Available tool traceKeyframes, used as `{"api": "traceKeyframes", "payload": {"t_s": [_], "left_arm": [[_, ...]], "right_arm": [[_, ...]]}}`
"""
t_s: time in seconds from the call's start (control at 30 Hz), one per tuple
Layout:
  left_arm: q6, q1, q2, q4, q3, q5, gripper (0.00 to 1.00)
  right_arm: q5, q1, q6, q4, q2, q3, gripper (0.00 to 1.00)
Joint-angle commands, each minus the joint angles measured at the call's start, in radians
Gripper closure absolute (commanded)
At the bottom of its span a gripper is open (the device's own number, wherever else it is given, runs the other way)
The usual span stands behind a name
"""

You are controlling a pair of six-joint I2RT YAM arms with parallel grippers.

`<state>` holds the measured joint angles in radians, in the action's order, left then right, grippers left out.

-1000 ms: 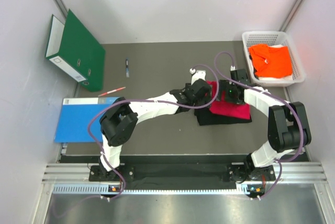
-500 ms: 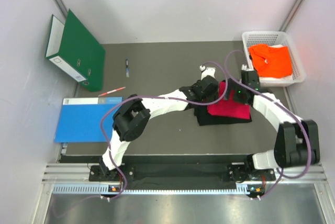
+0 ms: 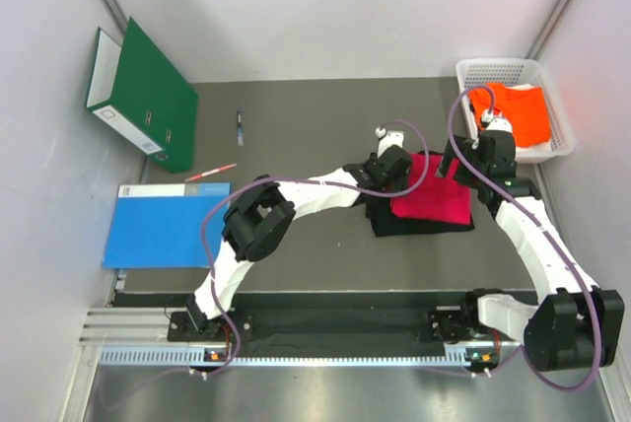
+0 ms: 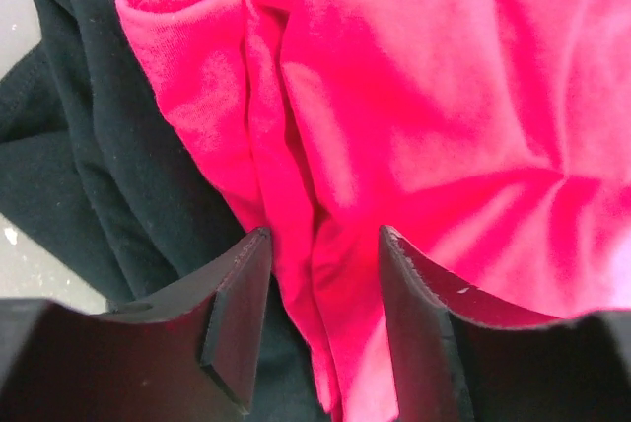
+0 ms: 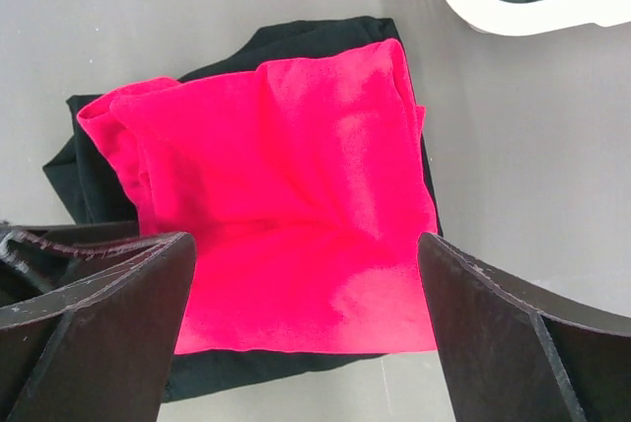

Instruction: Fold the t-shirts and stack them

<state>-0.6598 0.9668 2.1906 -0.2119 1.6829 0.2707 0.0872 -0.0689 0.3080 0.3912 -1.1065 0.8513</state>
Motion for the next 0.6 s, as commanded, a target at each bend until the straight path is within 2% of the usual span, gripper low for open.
{"api": "traceKeyframes", "payload": {"t_s": [0.0,0.1,0.2,0.37,0.57], "left_arm": [[-0.011,-0.01,0.057,-0.011,0.057,0.004,0.63],[-0.015,-0.013,0.084,-0.02,0.08,0.004,1.0],[-0.017,-0.019,0.08,-0.033,0.08,0.024,1.0],[-0.001,-0.02,-0.058,-0.012,-0.012,0.073,1.0],[-0.003,-0.02,-0.19,-0.053,-0.068,0.065,1.0]], "right_arm": [[0.005,0.014,-0.006,-0.009,-0.009,0.012,0.06],[0.002,0.012,-0.007,-0.009,-0.015,0.011,0.06],[-0.003,0.014,-0.009,-0.009,-0.021,0.012,0.06],[-0.01,0.012,-0.01,-0.012,-0.027,0.009,0.06],[-0.012,0.014,-0.007,-0.015,-0.047,0.006,0.06]]}}
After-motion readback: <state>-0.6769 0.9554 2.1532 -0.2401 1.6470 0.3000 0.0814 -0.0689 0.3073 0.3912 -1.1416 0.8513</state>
